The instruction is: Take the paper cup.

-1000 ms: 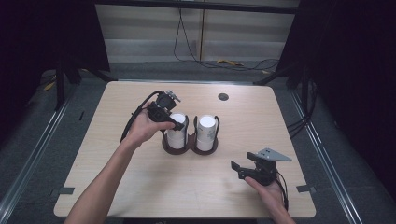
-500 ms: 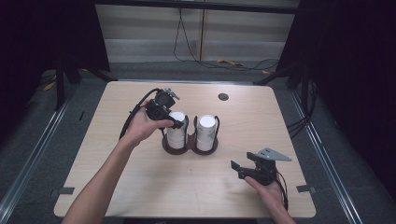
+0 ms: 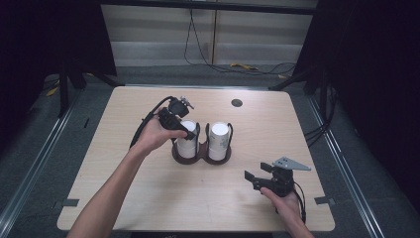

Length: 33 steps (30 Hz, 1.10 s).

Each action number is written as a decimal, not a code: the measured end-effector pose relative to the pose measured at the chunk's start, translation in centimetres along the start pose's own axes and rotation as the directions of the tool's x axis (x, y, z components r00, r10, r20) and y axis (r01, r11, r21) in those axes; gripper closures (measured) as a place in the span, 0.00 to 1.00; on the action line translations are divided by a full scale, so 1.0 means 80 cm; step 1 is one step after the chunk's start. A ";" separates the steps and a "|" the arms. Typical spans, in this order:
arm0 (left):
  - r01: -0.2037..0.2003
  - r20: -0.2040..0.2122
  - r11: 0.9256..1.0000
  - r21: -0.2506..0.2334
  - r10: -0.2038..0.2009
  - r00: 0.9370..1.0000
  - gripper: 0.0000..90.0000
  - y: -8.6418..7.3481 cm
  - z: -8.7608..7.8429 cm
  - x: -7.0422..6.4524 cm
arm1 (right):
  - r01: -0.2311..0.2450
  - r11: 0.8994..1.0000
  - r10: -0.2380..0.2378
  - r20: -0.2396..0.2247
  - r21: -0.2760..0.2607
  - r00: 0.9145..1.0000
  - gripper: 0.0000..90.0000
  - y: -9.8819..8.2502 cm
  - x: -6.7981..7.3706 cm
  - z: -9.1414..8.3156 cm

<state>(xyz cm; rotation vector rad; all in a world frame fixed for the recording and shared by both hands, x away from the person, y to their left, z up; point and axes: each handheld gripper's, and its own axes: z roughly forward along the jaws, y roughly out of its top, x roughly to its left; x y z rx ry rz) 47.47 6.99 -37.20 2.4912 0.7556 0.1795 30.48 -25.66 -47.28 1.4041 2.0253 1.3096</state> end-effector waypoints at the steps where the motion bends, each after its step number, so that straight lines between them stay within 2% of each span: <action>1: 0.001 0.000 1.000 0.000 -0.001 1.000 0.32 0.000 0.002 0.001 | 0.005 1.000 -0.005 0.000 -0.001 1.000 0.24 0.000 0.001 0.000; 3: -0.004 -0.003 1.000 0.025 0.004 1.000 0.32 0.000 0.006 0.001 | 0.006 1.000 -0.006 0.000 0.000 1.000 0.24 0.000 0.001 0.001; 8: 0.008 -0.005 0.999 0.039 -0.007 1.000 0.32 0.001 0.011 0.002 | 0.010 1.000 -0.010 0.003 0.004 1.000 0.24 0.000 0.001 0.001; 10: -0.009 -0.006 0.998 0.055 0.009 1.000 0.32 0.002 0.013 0.002 | 0.025 1.000 -0.025 0.011 0.005 1.000 0.24 0.000 0.002 0.001; 13: 0.001 -0.008 0.998 0.060 -0.001 1.000 0.32 0.004 0.016 0.002 | 0.038 0.999 -0.038 0.017 0.005 0.999 0.24 0.000 0.003 0.000; 15: -0.015 -0.006 0.998 0.067 0.016 1.000 0.35 0.006 0.016 0.001 | 0.035 0.999 -0.035 0.017 0.007 0.999 0.24 0.000 0.002 -0.001; 16: -0.009 -0.009 0.998 0.067 0.009 1.000 0.35 0.007 0.015 0.000 | 0.034 0.999 -0.034 0.017 0.007 0.999 0.24 0.000 0.002 0.000; 19: -0.021 -0.011 0.998 0.065 0.022 1.000 0.36 0.006 0.013 0.000 | 0.034 0.999 -0.034 0.021 0.007 0.999 0.24 0.000 0.002 0.000; 22: -0.001 -0.007 0.999 0.043 0.002 1.000 0.37 0.005 0.008 0.000 | 0.036 0.999 -0.036 0.019 0.009 0.999 0.24 0.000 0.001 0.000; 23: -0.011 -0.009 0.999 0.046 0.011 1.000 0.37 0.006 0.006 0.000 | 0.036 0.999 -0.036 0.019 0.010 0.999 0.24 0.000 0.002 0.001; 30: -0.008 -0.007 0.999 0.032 0.008 1.000 0.38 0.006 0.001 -0.001 | 0.036 0.999 -0.036 0.022 0.012 0.999 0.24 -0.001 0.003 0.001; 33: 0.005 -0.002 1.000 0.021 -0.005 1.000 0.38 0.007 0.000 -0.001 | 0.040 0.999 -0.040 0.021 0.011 0.999 0.24 -0.001 0.003 0.001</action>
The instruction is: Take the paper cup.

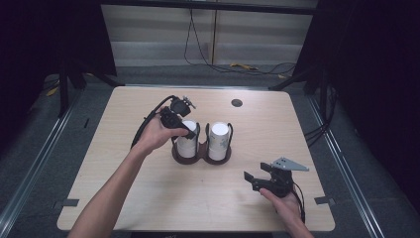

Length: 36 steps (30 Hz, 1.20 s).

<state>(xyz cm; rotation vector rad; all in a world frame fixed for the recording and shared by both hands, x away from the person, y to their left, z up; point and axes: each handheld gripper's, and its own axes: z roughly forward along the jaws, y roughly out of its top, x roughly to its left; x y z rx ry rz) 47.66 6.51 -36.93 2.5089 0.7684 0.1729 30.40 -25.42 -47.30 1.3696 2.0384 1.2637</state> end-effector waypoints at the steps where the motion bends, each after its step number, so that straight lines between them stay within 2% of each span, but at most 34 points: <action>1: -0.008 -0.002 1.000 0.006 0.008 1.000 0.38 0.001 -0.001 0.000 | -0.003 1.000 0.003 0.000 0.002 1.000 0.24 0.000 0.000 0.000; 3: -0.016 -0.001 1.000 0.013 0.016 1.000 0.38 0.002 -0.002 0.000 | -0.003 1.000 0.003 -0.002 0.001 1.000 0.24 0.000 -0.001 0.000; 5: -0.002 -0.002 1.000 0.005 0.003 1.000 0.38 0.002 -0.004 0.000 | -0.003 1.000 0.003 -0.002 0.002 1.000 0.24 0.000 -0.001 0.000; 14: 0.004 -0.002 1.000 -0.018 -0.004 1.000 0.38 0.003 -0.016 0.001 | -0.004 1.000 0.004 -0.002 0.002 1.000 0.24 0.000 0.000 0.001; 16: -0.007 -0.003 1.000 -0.016 0.007 1.000 0.38 0.003 -0.016 0.001 | -0.004 1.000 0.004 -0.002 0.002 1.000 0.24 0.000 0.000 0.001; 23: -0.010 -0.012 0.999 -0.047 0.010 1.000 0.39 0.002 -0.019 0.001 | -0.005 1.000 0.005 -0.002 0.002 1.000 0.24 0.000 0.000 0.001; 28: 0.014 -0.012 0.997 -0.082 -0.015 1.000 0.39 -0.002 -0.022 0.003 | -0.005 1.000 0.005 -0.001 0.002 1.000 0.24 0.000 0.000 0.000; 31: 0.015 -0.008 0.996 -0.092 -0.016 1.000 0.39 -0.005 -0.022 0.005 | -0.004 1.000 0.004 0.001 0.002 1.000 0.24 0.000 0.000 0.000; 36: 0.027 -0.008 0.989 -0.142 -0.029 1.000 0.39 -0.011 -0.022 0.003 | -0.006 1.000 0.006 -0.001 0.003 1.000 0.25 0.000 0.000 0.001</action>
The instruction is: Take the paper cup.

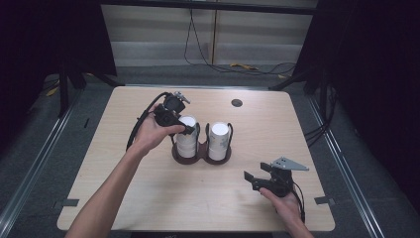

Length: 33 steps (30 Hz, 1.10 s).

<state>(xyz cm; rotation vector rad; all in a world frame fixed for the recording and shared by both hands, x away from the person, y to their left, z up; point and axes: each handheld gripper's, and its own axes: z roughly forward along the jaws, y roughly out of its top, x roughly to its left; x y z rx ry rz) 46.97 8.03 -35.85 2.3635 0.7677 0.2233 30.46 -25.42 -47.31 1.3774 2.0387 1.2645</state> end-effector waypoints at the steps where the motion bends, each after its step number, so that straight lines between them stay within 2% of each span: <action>1: -0.012 0.002 1.000 0.001 0.012 1.000 0.39 -0.001 0.000 0.000 | 0.000 1.000 0.000 0.000 0.000 1.000 0.25 0.000 0.000 0.000; 3: -0.012 -0.009 1.000 -0.027 0.012 1.000 0.39 -0.004 -0.001 -0.002 | -0.001 1.000 0.001 0.000 0.000 1.000 0.25 0.000 0.000 0.000; 8: 0.016 -0.001 0.995 -0.103 -0.017 1.000 0.40 -0.014 0.001 -0.001 | -0.002 1.000 0.002 0.002 -0.001 1.000 0.25 0.000 0.000 -0.001; 16: 0.016 -0.005 0.989 -0.148 -0.017 1.000 0.40 -0.019 -0.006 0.003 | -0.004 1.000 0.004 0.001 0.000 1.000 0.25 0.000 0.000 0.000; 19: 0.017 -0.006 0.988 -0.152 -0.018 1.000 0.40 -0.019 -0.007 0.004 | -0.004 1.000 0.004 0.002 0.001 1.000 0.25 0.000 0.000 0.000; 22: 0.025 0.009 0.990 -0.142 -0.024 1.000 0.40 -0.021 -0.007 0.005 | -0.003 1.000 0.003 0.001 0.001 1.000 0.25 0.000 0.000 0.000; 25: 0.013 0.003 0.992 -0.122 -0.013 1.000 0.40 -0.022 -0.006 0.003 | -0.003 1.000 0.003 0.000 0.001 1.000 0.25 0.000 0.000 0.000; 33: 0.013 -0.009 0.995 -0.096 -0.014 1.000 0.40 -0.026 0.008 -0.001 | -0.005 1.000 0.005 0.001 0.002 1.000 0.25 0.000 0.000 0.000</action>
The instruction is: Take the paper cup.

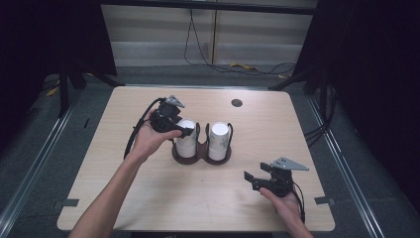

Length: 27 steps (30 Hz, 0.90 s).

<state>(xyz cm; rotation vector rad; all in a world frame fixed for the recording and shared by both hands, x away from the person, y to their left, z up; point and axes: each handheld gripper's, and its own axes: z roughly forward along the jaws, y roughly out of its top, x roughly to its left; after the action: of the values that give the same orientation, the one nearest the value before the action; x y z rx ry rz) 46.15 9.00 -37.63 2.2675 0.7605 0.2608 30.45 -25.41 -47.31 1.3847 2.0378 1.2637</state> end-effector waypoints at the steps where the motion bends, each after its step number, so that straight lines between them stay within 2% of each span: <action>1: -0.006 -0.004 1.000 0.006 0.006 1.000 0.40 0.000 0.001 0.000 | 0.000 1.000 0.000 0.000 0.000 1.000 0.25 0.000 0.000 0.000; 6: 0.005 0.001 1.000 -0.015 -0.005 1.000 0.33 -0.001 0.008 0.001 | -0.001 1.000 0.001 0.000 0.000 1.000 0.25 0.000 0.000 0.000; 8: 0.027 0.006 0.999 -0.031 -0.027 1.000 0.32 -0.002 0.013 0.002 | -0.002 1.000 0.002 0.000 -0.001 1.000 0.25 0.000 0.000 0.000; 10: 0.030 0.015 0.999 -0.035 -0.030 0.999 0.32 -0.002 0.017 0.003 | -0.001 1.000 0.001 0.000 0.000 1.000 0.25 0.000 0.000 -0.001; 12: 0.010 0.002 1.000 -0.025 -0.010 1.000 0.38 -0.003 0.018 0.002 | -0.004 1.000 0.004 0.002 -0.001 1.000 0.25 0.000 0.000 -0.001; 13: 0.005 -0.002 0.999 -0.036 -0.005 1.000 0.38 -0.003 0.019 0.000 | -0.003 1.000 0.003 0.003 -0.002 1.000 0.25 0.000 -0.001 -0.001; 16: -0.003 -0.012 0.999 -0.042 0.003 1.000 0.39 -0.002 0.016 0.000 | -0.004 1.000 0.004 0.002 -0.001 1.000 0.25 0.000 -0.001 -0.002; 22: 0.006 -0.004 0.994 -0.107 -0.006 1.000 0.39 0.001 0.005 -0.001 | -0.002 1.000 0.002 -0.002 0.002 1.000 0.26 0.000 -0.001 -0.001; 27: 0.000 -0.004 0.992 -0.129 -0.001 1.000 0.39 0.004 -0.001 -0.002 | -0.001 1.000 0.001 -0.003 0.001 1.000 0.26 0.000 0.000 -0.001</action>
<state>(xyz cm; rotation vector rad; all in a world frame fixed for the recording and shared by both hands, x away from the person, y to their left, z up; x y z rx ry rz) 46.16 8.79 -37.31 2.1456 0.7251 0.3058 30.40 -25.45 -47.29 1.3857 2.0399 1.2663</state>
